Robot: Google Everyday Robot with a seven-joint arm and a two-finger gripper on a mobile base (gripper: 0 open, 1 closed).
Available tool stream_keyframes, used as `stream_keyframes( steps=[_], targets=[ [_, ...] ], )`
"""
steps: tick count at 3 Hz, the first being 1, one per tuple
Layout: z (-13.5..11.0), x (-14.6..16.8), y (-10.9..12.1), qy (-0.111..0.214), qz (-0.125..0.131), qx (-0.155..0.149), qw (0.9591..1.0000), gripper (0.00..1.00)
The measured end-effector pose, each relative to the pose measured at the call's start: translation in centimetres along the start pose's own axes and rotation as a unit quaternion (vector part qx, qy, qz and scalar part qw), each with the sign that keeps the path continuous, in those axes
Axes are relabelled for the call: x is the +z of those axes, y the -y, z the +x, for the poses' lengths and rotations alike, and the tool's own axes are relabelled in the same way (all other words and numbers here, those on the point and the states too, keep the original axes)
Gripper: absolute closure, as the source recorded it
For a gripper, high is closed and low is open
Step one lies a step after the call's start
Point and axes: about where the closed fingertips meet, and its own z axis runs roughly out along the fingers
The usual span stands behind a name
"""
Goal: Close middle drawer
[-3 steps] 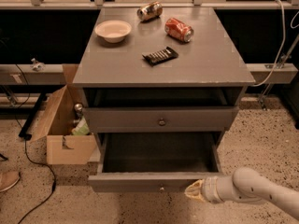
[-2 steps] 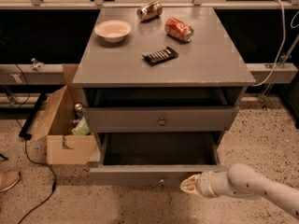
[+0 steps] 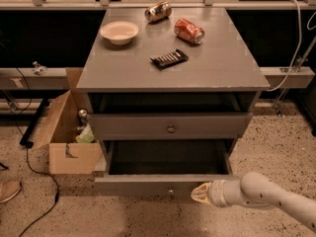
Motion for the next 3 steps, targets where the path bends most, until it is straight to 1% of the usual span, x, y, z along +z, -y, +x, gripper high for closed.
stream_keyframes(
  steps=[2,3],
  targets=[
    [0.6,0.4,2.4,-0.023,0.007,-0.056,0.9981,1.00],
    [0.8,0.7,3.9,-0.028,0.016,-0.072,0.9969,1.00]
  ],
)
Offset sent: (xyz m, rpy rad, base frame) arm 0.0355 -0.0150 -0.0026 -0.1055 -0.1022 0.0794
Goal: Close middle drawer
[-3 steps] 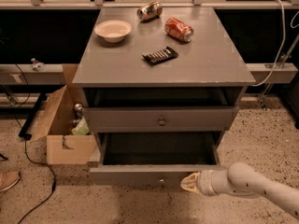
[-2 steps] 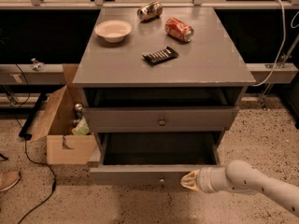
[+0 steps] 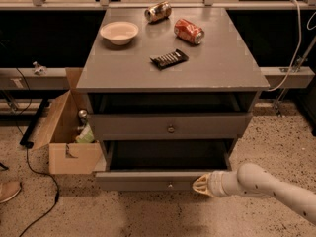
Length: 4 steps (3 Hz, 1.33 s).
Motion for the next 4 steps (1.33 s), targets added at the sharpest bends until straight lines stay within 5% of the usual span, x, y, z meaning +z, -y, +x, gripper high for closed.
stream_keyframes(
  steps=[4],
  targets=[
    [2.5,-0.1,5.9,0.001,0.024,0.000,0.9997,1.00]
  ],
)
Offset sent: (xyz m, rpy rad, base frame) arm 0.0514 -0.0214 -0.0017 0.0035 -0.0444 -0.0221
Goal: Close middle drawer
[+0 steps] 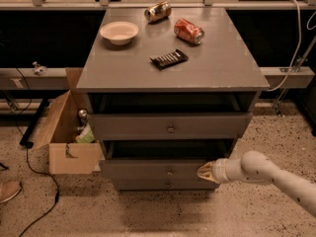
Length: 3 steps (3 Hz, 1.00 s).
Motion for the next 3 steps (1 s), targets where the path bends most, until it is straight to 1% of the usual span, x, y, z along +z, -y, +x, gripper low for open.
stream_keyframes(
  steps=[2,3],
  targets=[
    [0.2,0.1,2.2,-0.001,-0.005,-0.001,1.0000,1.00],
    [0.8,1.1,4.5,-0.004,-0.021,0.006,0.9998,1.00]
  ],
)
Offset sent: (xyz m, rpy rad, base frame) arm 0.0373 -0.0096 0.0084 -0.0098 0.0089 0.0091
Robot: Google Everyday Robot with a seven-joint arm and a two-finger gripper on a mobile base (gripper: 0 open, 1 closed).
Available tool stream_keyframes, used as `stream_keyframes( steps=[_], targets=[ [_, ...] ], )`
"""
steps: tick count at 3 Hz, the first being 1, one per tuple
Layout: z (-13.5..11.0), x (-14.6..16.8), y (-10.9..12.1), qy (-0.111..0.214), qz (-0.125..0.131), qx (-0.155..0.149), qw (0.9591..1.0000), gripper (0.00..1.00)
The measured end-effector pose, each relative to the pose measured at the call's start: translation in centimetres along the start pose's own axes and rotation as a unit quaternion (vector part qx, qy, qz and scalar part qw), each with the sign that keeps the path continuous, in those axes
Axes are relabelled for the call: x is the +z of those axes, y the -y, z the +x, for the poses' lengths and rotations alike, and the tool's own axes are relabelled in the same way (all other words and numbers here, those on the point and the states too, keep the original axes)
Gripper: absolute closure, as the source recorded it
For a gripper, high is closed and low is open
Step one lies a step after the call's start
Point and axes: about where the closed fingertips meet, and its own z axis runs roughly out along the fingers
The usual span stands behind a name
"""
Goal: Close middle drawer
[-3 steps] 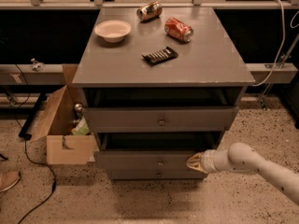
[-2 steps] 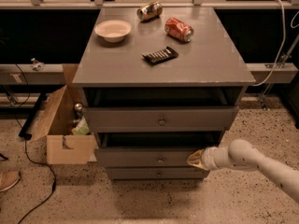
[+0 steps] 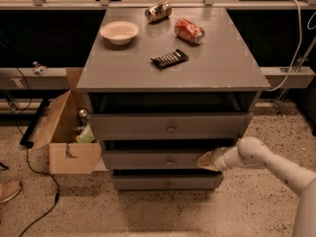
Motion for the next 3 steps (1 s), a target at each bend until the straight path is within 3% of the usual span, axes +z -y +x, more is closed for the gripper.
stream_keyframes(
  steps=[2,3],
  targets=[
    [0.6,-1.5,-1.6,0.004,-0.006,0.003,1.0000,1.00],
    [1.2,-5.1,-5.1,0.023,-0.030,0.016,0.9992,1.00]
  ],
)
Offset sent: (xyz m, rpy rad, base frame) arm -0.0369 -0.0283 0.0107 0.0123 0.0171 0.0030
